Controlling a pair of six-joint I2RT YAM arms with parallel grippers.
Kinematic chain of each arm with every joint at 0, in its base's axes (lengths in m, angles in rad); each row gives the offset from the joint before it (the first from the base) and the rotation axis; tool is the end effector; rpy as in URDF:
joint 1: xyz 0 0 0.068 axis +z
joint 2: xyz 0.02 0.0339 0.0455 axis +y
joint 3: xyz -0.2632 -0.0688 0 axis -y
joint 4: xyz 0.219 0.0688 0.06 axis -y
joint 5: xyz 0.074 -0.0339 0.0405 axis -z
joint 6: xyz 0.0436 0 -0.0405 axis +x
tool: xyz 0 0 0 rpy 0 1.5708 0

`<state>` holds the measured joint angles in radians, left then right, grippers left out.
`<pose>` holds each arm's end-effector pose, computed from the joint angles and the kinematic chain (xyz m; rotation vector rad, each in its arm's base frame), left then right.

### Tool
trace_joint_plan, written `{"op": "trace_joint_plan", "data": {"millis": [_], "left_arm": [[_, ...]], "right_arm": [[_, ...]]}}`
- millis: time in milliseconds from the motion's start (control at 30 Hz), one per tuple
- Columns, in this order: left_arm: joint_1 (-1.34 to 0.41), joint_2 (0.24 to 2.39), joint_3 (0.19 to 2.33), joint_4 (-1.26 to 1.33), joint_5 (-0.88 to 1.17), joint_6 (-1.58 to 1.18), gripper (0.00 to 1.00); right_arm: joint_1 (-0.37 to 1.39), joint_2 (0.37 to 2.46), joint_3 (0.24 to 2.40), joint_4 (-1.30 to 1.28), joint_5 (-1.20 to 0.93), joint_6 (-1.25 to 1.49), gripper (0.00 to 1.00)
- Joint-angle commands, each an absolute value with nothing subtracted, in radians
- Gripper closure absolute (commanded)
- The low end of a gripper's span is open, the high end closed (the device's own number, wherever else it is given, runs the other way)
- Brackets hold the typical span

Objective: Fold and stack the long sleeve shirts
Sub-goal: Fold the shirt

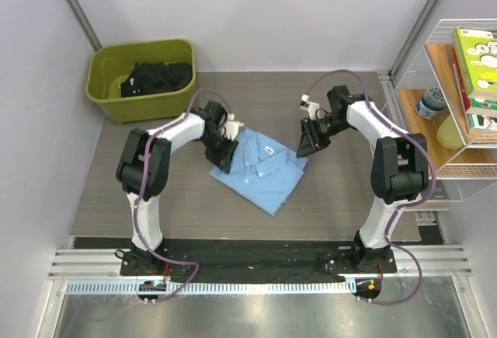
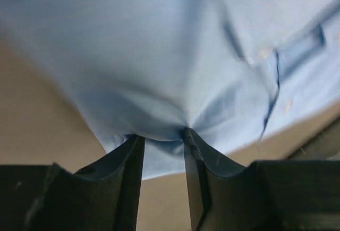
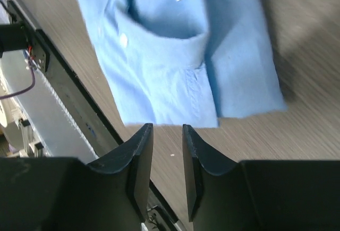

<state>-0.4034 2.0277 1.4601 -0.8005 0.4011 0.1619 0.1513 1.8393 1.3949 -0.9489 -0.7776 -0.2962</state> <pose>0.3391 -0.1633 0.1708 0.8740 2.7925 -0.6262 0.3235 0.0803 0.2239 -0.6977 2.6208 1.0899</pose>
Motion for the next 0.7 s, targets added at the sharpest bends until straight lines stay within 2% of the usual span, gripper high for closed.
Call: {"op": "trace_joint_plan", "data": {"millis": [0,100,133,233,300,433,667], "left_arm": [[-0.566,1.855,1.246,-0.845,0.582,0.029,0.64],[-0.588,1.744,1.224,-0.814,0.578,-0.041,0.55],[-0.557,1.732,1.236,-0.819,0.566,-0.035,0.48],[-0.434,1.721,1.337,-0.883,0.622,0.042,0.43],[-0.369,1.739,1.406,-0.925,0.678,0.089,0.41],[-0.353,1.822,1.558,-0.989,0.718,0.198,0.37],[-0.357,1.989,1.653,-1.006,0.767,0.236,0.36]], "right_arm": [[0.071,1.859,1.497,-1.006,-0.75,-0.382,0.66],[0.063,1.888,1.538,-1.06,-0.735,-0.455,0.65],[0.063,1.89,1.543,-1.072,-0.735,-0.472,0.64],[0.064,1.888,1.543,-1.08,-0.735,-0.517,0.62],[0.063,1.887,1.546,-1.088,-0.741,-0.538,0.61],[0.071,1.901,1.565,-1.077,-0.756,-0.593,0.54],[0.107,1.979,1.603,-1.063,-0.709,-0.669,0.5]]}}
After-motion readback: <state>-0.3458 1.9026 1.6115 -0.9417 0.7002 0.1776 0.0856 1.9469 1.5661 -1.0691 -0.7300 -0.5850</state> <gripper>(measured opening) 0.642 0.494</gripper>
